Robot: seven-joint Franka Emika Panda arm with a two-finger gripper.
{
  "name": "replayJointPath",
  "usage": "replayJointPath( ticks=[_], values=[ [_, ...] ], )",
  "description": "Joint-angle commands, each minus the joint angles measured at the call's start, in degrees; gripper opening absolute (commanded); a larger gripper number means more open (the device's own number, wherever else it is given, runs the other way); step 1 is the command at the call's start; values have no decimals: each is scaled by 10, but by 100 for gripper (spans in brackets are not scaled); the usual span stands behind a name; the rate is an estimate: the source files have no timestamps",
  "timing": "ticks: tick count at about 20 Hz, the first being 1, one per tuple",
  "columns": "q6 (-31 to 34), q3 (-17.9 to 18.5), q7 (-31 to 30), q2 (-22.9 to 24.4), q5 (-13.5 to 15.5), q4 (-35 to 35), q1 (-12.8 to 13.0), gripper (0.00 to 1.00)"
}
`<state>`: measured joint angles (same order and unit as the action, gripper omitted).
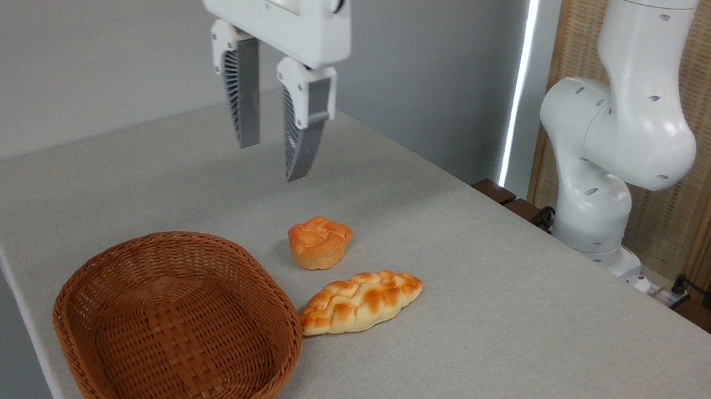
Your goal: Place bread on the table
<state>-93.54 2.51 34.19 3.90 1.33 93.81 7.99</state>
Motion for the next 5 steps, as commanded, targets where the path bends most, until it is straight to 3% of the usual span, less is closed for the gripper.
replayJointPath(
  ticks=[1, 5],
  values=[
    [23, -26, -29, -23, -34, -29, -2, 100],
    [27, -24, -25, -25, -34, -28, -3, 100]
  ],
)
